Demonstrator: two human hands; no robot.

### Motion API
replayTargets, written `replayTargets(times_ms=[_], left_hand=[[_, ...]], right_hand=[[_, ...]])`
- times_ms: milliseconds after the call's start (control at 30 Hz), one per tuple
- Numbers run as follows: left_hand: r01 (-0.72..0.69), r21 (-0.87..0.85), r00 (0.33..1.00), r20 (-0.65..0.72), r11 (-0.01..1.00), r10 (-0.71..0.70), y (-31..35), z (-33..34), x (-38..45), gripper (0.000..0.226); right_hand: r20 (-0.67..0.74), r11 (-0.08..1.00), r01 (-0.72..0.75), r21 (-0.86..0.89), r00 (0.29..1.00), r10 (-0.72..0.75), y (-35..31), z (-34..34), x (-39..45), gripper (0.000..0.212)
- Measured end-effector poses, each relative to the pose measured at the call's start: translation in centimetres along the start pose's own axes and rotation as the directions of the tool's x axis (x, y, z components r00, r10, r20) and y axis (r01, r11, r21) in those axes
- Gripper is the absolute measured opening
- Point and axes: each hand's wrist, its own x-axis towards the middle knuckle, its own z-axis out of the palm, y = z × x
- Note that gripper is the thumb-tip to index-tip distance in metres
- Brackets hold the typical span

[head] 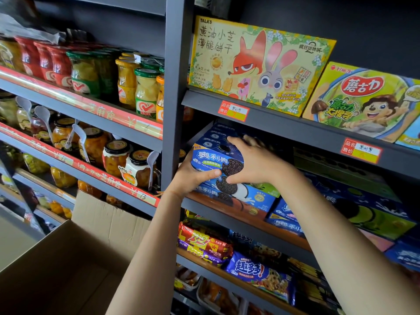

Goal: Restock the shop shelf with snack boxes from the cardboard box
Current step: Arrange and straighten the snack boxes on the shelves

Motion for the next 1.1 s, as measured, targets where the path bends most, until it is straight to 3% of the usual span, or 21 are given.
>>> replayTargets(times_ms=[267, 567, 933, 1033, 1100], left_hand=[[0.026, -0.074, 0.998, 0.053, 0.997, -0.023, 0.9, 0.1, -0.4, 0.068], [0.059, -0.099, 0.996, 0.070, 0.993, -0.052, 1.0, 0.0, -0.3, 0.086], [0.072, -0.075, 0.997, 0.036, 0.995, -0.069, 0.8, 0.0, -0.1, 0.084], [0.079, -0.071, 0.996, 0.033, 0.994, -0.077, 0.9, 0.0, -0.2, 0.072], [0.076, -0.056, 0.997, 0.015, 0.996, -0.075, 0.8, 0.1, -0.1, 0.050]], right_hand=[[0.009, 1.000, 0.000, 0.020, 1.000, 0.000, 0.0, -0.1, -0.1, 0.115], [0.045, 0.998, 0.008, 0.070, 0.999, -0.012, 0.2, -0.8, -0.1, 0.112], [0.031, 0.998, 0.025, 0.065, 0.999, -0.027, 0.5, -0.8, 0.1, 0.111], [0.031, 0.997, 0.025, 0.072, 0.999, -0.028, 0.6, -0.9, 0.1, 0.111], [0.022, 0.998, 0.026, 0.063, 0.999, -0.028, 0.6, -0.9, 0.1, 0.111]])
